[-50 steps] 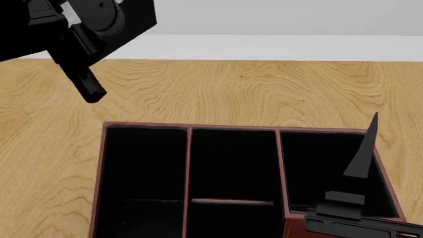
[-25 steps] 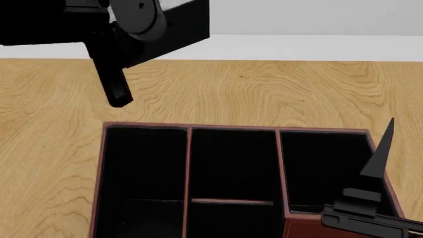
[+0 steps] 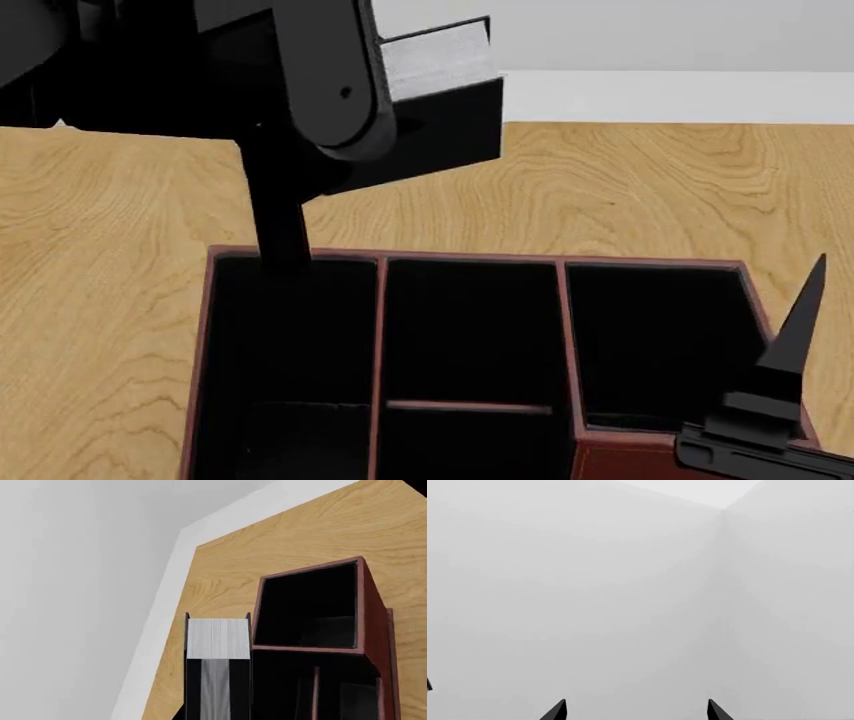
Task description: Pick up the book and place it in the back compartment of the caddy.
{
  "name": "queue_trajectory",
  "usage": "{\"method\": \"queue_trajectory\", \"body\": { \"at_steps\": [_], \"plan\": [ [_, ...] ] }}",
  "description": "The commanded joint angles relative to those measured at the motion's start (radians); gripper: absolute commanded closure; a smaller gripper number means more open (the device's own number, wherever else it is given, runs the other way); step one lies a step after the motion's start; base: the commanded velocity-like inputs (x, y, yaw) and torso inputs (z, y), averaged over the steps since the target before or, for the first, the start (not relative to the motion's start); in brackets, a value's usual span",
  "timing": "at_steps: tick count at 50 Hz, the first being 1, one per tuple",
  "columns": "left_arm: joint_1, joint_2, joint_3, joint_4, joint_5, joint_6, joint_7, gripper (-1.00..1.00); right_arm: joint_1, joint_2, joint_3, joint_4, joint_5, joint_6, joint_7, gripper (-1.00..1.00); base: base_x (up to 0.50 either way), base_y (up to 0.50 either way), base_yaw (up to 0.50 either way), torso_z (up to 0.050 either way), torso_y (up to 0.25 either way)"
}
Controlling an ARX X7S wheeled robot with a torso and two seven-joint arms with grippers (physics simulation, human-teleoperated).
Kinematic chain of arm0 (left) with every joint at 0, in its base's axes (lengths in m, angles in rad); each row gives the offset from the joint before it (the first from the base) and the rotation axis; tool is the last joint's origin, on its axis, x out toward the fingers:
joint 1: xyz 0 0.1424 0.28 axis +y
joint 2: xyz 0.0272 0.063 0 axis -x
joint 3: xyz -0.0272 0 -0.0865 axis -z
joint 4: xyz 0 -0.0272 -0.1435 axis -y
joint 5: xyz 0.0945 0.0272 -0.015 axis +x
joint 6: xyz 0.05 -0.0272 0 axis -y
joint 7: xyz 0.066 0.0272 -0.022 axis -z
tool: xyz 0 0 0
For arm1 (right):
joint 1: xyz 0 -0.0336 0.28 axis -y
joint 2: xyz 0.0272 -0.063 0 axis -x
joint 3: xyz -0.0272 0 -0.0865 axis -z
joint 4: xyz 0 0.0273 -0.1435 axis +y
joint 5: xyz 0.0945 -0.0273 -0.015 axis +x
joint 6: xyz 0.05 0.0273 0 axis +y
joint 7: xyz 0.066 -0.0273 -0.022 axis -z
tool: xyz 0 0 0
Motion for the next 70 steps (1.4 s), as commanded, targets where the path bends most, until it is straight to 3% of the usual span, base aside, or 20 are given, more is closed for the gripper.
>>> {"method": "queue_trajectory", "body": {
  "at_steps": [1,46,70],
  "plan": [
    [0.002,0.018,-0.003,-0.017,0.02,0.032,-0.005,1.0,-0.018,-0.006,0.013,0.015,0.001,-0.028,-0.011,-1.0,0.0,0.0,0.0,0.01,0.0],
    [0.163,0.05,0.06,0.042,-0.017,0.072,-0.028,1.0,0.005,-0.039,0.007,0.063,0.01,-0.057,-0.057,-1.0,0.0,0.0,0.0,0.0,0.001],
    [0.221,0.058,0.096,-0.039,-0.014,0.144,0.005,1.0,-0.009,-0.04,0.02,0.064,0.01,-0.058,-0.054,-1.0,0.0,0.0,0.0,0.0,0.001]
  ]
}}
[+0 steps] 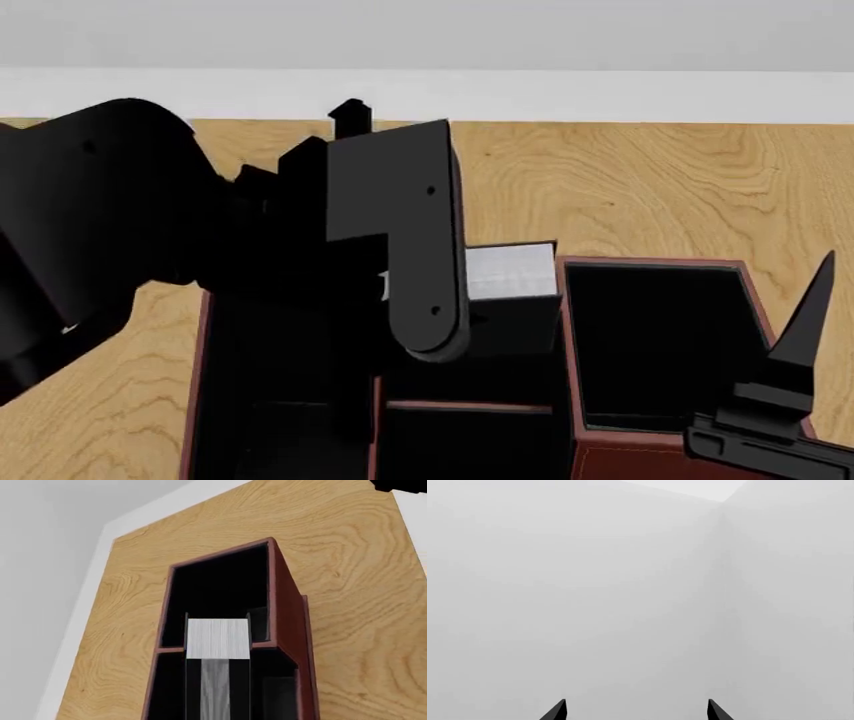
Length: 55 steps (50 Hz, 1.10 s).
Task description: Pick up the book and place it in the back compartment of the caddy.
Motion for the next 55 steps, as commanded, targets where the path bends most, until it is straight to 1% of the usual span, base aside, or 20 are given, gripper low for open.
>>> {"method": "queue_trajectory", "body": {
  "at_steps": [1,6,8,10,34,55],
  "plan": [
    [0.014,0.003,-0.023,-0.019,-0.008,0.021,-0.01,1.0,-0.011,-0.002,0.007,0.006,-0.002,-0.006,-0.001,-1.0,0.0,0.0,0.0,0.0,0.0],
    [0.011,0.018,-0.04,-0.064,-0.024,0.021,0.002,1.0,-0.015,-0.005,0.009,0.008,0.0,-0.015,-0.007,-1.0,0.0,0.0,0.0,0.0,0.002],
    [0.01,0.017,-0.022,-0.075,-0.006,0.038,0.006,1.0,-0.019,-0.005,0.013,0.008,0.001,-0.018,-0.007,-1.0,0.0,0.0,0.0,0.0,0.0],
    [0.01,0.022,-0.027,-0.086,-0.01,0.036,0.006,1.0,-0.024,-0.004,0.017,0.008,0.001,-0.022,-0.007,-1.0,0.0,0.0,0.0,0.0,0.0],
    [0.049,0.022,0.018,-0.101,0.008,0.074,0.006,1.0,-0.031,-0.013,0.02,0.022,-0.003,-0.035,-0.022,-1.0,0.0,0.0,0.0,0.0,0.001],
    [0.068,0.027,0.042,-0.131,0.016,0.104,0.015,1.0,-0.003,-0.021,0.006,0.028,0.002,-0.014,-0.028,-1.0,0.0,0.0,0.0,0.0,0.001]
  ]
}}
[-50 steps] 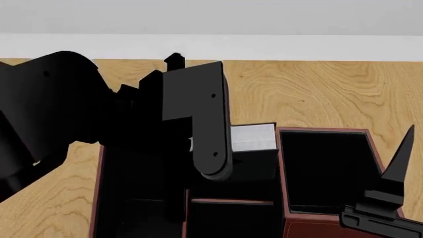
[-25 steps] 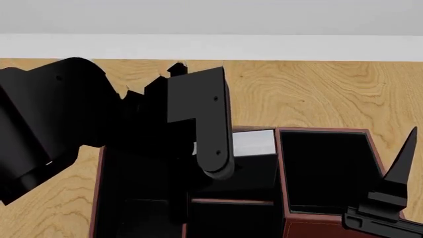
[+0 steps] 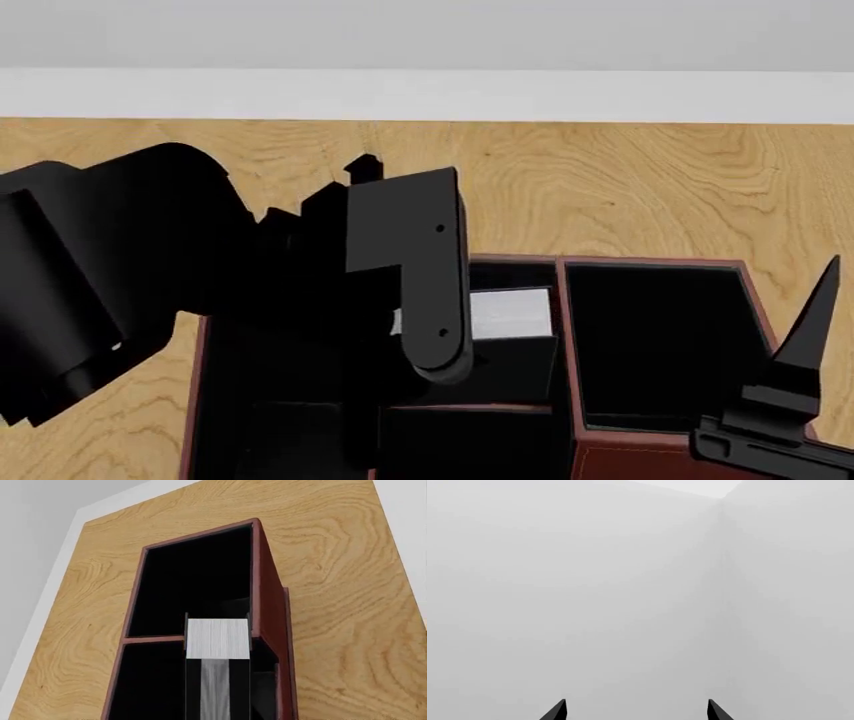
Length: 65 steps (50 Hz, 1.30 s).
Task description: Pick up the book and place it in the back compartment of the caddy.
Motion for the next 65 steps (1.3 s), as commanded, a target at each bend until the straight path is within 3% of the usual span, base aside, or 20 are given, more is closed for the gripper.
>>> {"method": "queue_trajectory", "body": {
  "at_steps": [1,65],
  "plan": [
    [0.001,0.004,-0.004,-0.019,0.008,0.023,-0.021,1.0,0.016,-0.006,-0.009,0.007,0.001,0.009,-0.005,-1.0,0.0,0.0,0.0,0.0,0.0],
    [0.085,-0.023,0.024,0.077,-0.033,-0.013,-0.067,1.0,0.028,-0.023,-0.016,0.025,-0.001,0.009,-0.033,-1.0,0.0,0.0,0.0,0.0,0.001]
  ]
}}
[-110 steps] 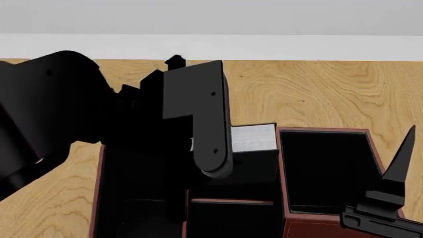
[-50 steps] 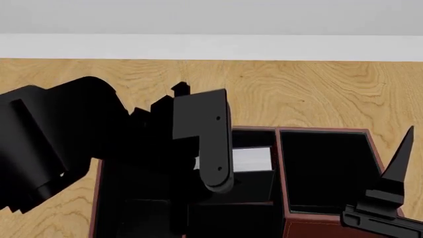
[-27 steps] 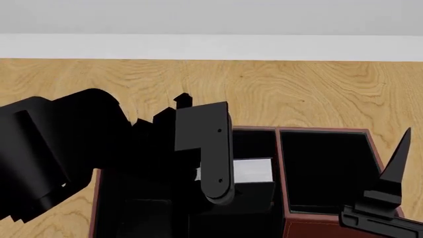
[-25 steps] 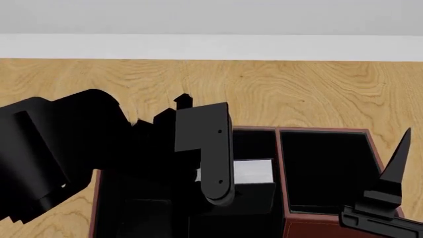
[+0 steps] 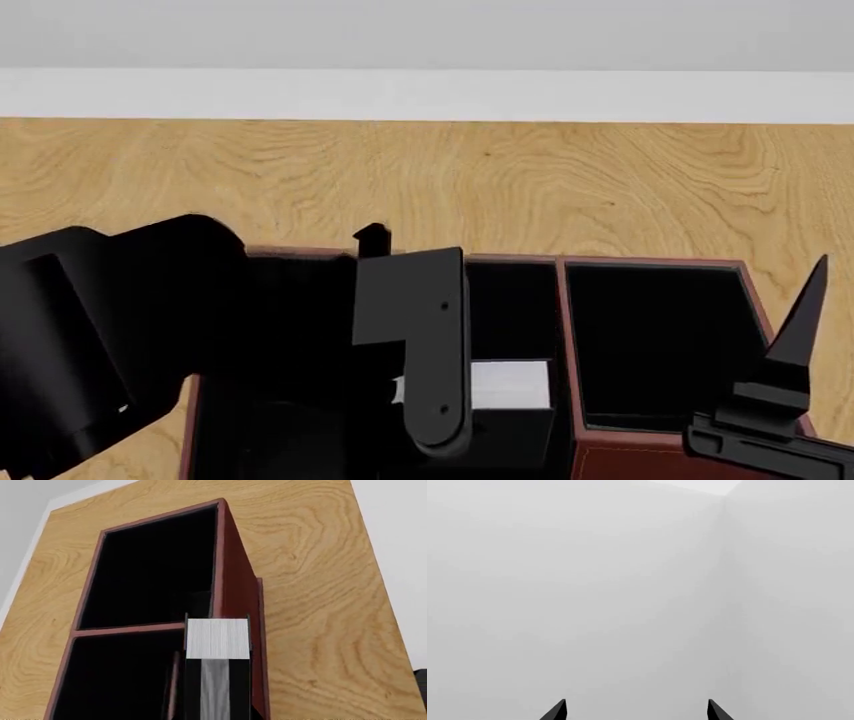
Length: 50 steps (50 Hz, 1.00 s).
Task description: Pick up the book and place it in the back compartment of the caddy.
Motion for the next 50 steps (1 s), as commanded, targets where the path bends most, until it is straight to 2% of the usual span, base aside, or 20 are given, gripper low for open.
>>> {"method": "queue_trajectory", "body": {
  "at_steps": [1,50],
  "plan": [
    [0.009,-0.001,-0.009,0.001,-0.003,0.006,-0.03,1.0,0.009,-0.004,-0.005,0.004,0.001,0.004,-0.005,-1.0,0.0,0.0,0.0,0.0,0.0],
    [0.051,0.057,0.033,-0.164,0.047,0.122,-0.025,1.0,0.019,-0.015,-0.011,0.014,0.0,0.012,-0.02,-1.0,0.0,0.0,0.0,0.0,0.001]
  ]
}}
